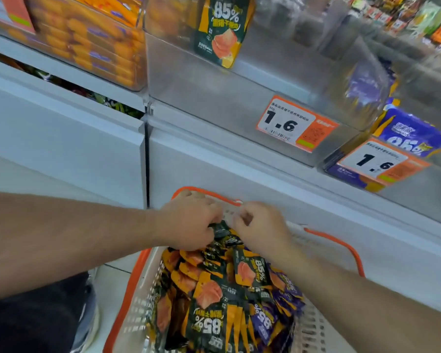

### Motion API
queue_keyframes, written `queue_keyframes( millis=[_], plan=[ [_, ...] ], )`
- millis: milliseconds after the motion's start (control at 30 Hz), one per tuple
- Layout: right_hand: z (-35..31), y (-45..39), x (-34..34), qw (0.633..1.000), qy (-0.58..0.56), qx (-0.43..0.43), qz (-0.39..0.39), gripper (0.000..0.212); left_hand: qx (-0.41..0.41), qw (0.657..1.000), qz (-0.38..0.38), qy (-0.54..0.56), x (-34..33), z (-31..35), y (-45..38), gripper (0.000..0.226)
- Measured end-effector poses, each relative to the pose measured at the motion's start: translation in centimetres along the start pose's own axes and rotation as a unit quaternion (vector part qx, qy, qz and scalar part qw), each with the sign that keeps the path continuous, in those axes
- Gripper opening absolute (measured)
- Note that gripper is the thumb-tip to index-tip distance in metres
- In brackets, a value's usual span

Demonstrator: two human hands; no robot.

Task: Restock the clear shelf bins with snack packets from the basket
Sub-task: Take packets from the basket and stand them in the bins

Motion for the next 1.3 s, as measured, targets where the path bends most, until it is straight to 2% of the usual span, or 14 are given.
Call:
queue_keyframes(
  millis=[100,167,300,500,567,667,767,867,900,1000,1067,1167,1233,1300],
  plan=[
    [3.4,2.7,-5.5,0.954,0.073,-0.117,-0.266,0.029,0.01,0.998,-0.062,0.018,-0.9,0.0,0.3,0.026],
    [4.5,3.9,-8.2,0.919,0.089,-0.175,-0.342,0.038,0.016,0.996,-0.082,0.024,-1.1,0.2,0.2,0.028],
    [4.6,5.1,-11.2,0.895,0.022,-0.284,-0.342,0.077,0.018,0.994,-0.093,0.045,-1.2,0.3,-0.2,0.028],
    [3.4,5.0,-10.6,0.906,0.143,-0.234,-0.322,0.027,0.043,0.989,-0.13,0.061,-1.5,-0.2,0.2,0.028],
    [2.9,4.6,-9.1,0.92,0.204,-0.157,-0.295,0.023,0.046,0.988,-0.136,0.059,-1.5,-0.3,0.2,0.027],
    [2.6,3.0,-5.5,0.945,0.198,-0.086,-0.245,0.023,0.048,0.989,-0.121,0.069,-1.3,-0.4,0.1,0.029],
    [2.7,1.1,-1.5,0.962,0.116,-0.049,-0.244,0.024,0.046,0.991,-0.09,0.088,-1.0,-0.5,0.0,0.048],
    [2.6,0.5,1.3,0.956,-0.106,-0.125,-0.245,0.022,0.044,0.991,-0.079,0.094,-1.1,-1.3,0.1,0.081],
    [2.4,0.7,1.9,0.926,-0.22,-0.187,-0.243,0.018,0.037,0.992,-0.08,0.088,-1.0,-1.5,0.2,0.092],
    [1.6,1.5,2.4,0.75,-0.515,-0.333,-0.248,0.021,-0.03,0.994,-0.096,0.03,-0.7,-1.9,0.7,0.108],
    [1.3,1.8,2.5,0.699,-0.556,-0.364,-0.265,0.028,-0.084,0.994,-0.072,-0.005,-0.7,-1.7,1.1,0.102],
    [1.1,2.4,2.2,0.681,-0.545,-0.385,-0.302,0.031,-0.167,0.984,0.04,0.041,-0.6,-1.1,1.6,0.059],
    [1.4,3.1,1.7,0.707,-0.488,-0.372,-0.352,0.027,-0.207,0.969,0.106,0.086,-0.2,-0.9,1.4,0.031],
    [1.8,3.4,1.7,0.779,-0.38,-0.334,-0.371,0.024,-0.155,0.968,0.11,0.162,0.3,-0.9,1.0,0.019]
  ],
)
Point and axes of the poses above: each hand's wrist, its own y-axis away from the middle knuckle, its own x-axis out of the back of the hand, z = x × y, the point moved 1 cm from there along -y, towards the middle knuckle, and after that the axes turned 13 degrees about y, right-handed, at the moved point
